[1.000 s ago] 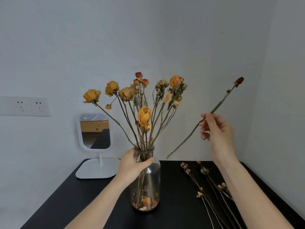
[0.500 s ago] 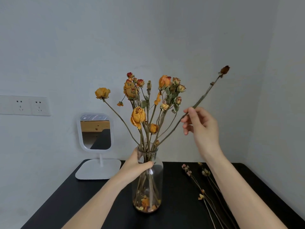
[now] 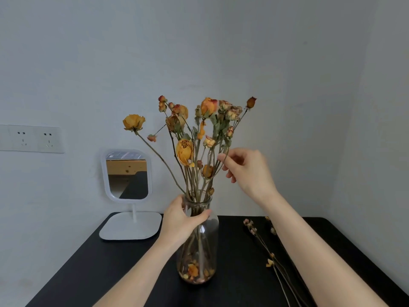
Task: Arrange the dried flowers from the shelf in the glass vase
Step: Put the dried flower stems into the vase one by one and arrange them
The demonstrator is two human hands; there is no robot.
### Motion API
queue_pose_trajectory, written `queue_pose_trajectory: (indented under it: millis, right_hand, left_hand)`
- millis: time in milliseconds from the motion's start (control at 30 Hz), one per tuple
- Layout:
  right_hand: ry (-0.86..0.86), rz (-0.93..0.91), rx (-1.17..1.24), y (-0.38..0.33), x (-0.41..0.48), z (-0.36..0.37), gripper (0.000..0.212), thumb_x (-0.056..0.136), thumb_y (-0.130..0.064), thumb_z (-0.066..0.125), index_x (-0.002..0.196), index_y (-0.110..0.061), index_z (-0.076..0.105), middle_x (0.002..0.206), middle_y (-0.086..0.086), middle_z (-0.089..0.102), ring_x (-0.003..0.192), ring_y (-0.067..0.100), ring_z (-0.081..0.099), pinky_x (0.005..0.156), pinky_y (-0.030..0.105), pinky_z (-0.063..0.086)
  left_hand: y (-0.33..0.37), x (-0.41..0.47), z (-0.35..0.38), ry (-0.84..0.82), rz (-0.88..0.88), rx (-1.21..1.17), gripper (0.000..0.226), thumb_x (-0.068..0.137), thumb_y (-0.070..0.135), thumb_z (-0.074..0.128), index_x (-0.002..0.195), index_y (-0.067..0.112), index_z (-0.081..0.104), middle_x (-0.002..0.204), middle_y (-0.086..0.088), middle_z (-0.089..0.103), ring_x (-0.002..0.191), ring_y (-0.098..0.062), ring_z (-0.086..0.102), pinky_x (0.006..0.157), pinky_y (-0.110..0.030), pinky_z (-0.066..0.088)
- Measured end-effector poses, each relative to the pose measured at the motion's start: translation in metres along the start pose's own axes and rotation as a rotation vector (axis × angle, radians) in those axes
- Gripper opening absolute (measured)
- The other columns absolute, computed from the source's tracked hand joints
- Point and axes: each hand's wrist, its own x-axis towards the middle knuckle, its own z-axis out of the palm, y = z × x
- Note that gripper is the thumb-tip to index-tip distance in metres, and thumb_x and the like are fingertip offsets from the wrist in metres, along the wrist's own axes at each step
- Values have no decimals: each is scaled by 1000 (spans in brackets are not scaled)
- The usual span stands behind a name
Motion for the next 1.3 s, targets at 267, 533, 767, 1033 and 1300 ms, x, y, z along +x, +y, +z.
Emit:
queue_pose_trajectory:
  millis: [267, 533, 767, 1033, 1300]
  right_hand:
    - [23, 13, -187, 2, -1, 20, 21, 86, -34, 62, 85, -15, 71, 69, -4, 64, 59, 10, 59, 60, 27, 55]
    - [-134, 99, -322, 10, -11, 38, 19, 85, -33, 64, 81, -15, 69, 67, -4, 61, 54, 9, 57, 62, 30, 57]
    - [-52, 88, -173, 8, -7, 38, 20, 85, -33, 64, 92, -15, 70, 63, -10, 58, 51, 6, 52, 56, 25, 51]
    - [-128, 135, -294, 17, -21, 48, 18, 86, -32, 64, 89, -16, 72, 63, -9, 57, 63, 12, 62, 63, 29, 55]
    - [-133, 89, -430, 14, -32, 59, 20, 89, -33, 59, 93, -20, 73, 82, -3, 68, 67, 10, 57, 52, 17, 40]
  left_hand:
    - [-2, 0, -2, -94, -51, -74, 41, 71, 37, 75, 93, 47, 43, 90, 32, 53, 85, 16, 48, 66, -7, 35]
    - [-5, -2, 4, -1, -16, -105, 59, 57, 52, 79, 104, 38, 45, 108, 15, 56, 102, -3, 54, 77, -18, 42]
    - [-6, -2, 2, -8, -14, -98, 61, 59, 52, 78, 110, 31, 50, 109, 13, 58, 103, -5, 54, 83, -23, 44]
    - [-1, -4, -5, -60, 1, -73, 39, 66, 45, 77, 94, 48, 50, 94, 29, 60, 92, 15, 54, 65, -7, 39]
    - [0, -3, -8, -92, 6, -42, 39, 68, 33, 78, 90, 48, 50, 78, 35, 61, 79, 27, 52, 56, 1, 40]
